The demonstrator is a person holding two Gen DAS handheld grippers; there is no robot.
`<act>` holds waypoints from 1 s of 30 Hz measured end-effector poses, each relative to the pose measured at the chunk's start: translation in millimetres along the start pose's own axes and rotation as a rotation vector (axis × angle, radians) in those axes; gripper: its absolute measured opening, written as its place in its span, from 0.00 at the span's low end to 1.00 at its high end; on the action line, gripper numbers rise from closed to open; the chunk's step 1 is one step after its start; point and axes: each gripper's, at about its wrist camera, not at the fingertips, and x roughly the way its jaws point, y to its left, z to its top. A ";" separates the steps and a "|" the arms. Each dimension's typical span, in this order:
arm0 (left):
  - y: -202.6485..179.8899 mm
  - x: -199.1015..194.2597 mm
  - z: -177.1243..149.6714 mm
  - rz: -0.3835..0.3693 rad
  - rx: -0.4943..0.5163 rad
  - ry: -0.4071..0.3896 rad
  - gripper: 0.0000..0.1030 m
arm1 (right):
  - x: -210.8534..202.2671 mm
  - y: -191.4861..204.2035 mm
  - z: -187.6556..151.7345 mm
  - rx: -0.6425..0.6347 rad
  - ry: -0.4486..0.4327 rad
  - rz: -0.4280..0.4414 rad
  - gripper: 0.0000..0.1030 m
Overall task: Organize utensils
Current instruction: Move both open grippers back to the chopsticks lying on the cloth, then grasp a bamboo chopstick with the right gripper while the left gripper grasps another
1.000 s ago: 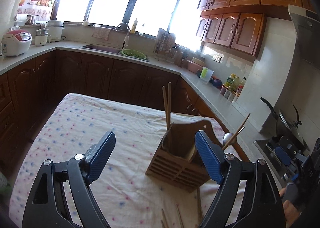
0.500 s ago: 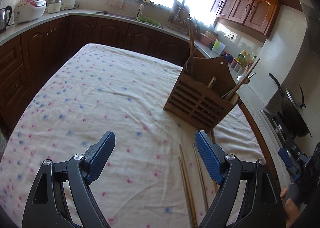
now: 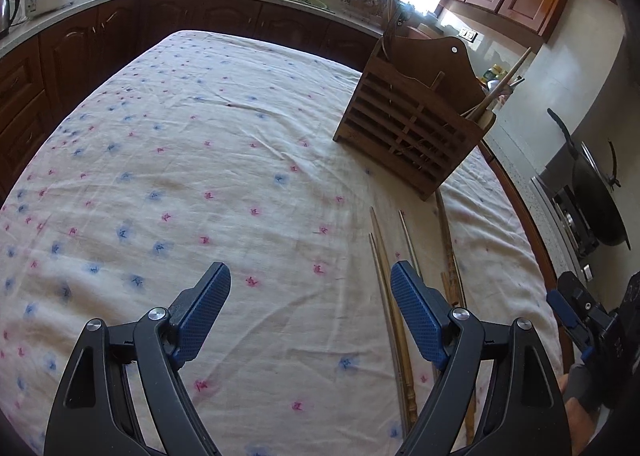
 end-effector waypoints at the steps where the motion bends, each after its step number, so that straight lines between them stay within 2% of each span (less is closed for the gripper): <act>1: -1.0 0.8 0.2 0.000 0.003 0.003 0.82 | 0.6 0.9 0.4 -0.002 0.004 -0.001 0.99; 3: -2.0 2.7 1.1 0.003 0.007 0.008 0.82 | 3.6 2.8 1.5 -0.009 0.015 -0.001 0.98; 6: -0.8 6.4 1.3 0.008 0.004 0.019 0.82 | 14.1 7.1 7.7 -0.030 0.042 0.002 0.87; 8: 0.9 8.8 1.0 0.013 -0.001 0.029 0.82 | 27.8 12.0 13.6 -0.050 0.076 0.000 0.71; 14: 4.3 10.7 1.6 0.026 -0.004 0.042 0.82 | 96.9 18.8 40.8 -0.078 0.173 -0.014 0.43; 21: 8.9 16.2 3.5 0.033 -0.010 0.065 0.82 | 175.9 14.8 51.0 -0.102 0.310 -0.085 0.29; 25: 6.3 18.4 4.0 0.030 0.000 0.071 0.82 | 185.3 10.9 55.6 -0.103 0.305 -0.099 0.09; 30: 2.6 22.6 4.3 0.024 0.014 0.084 0.82 | 165.4 -3.9 59.4 -0.050 0.298 -0.064 0.07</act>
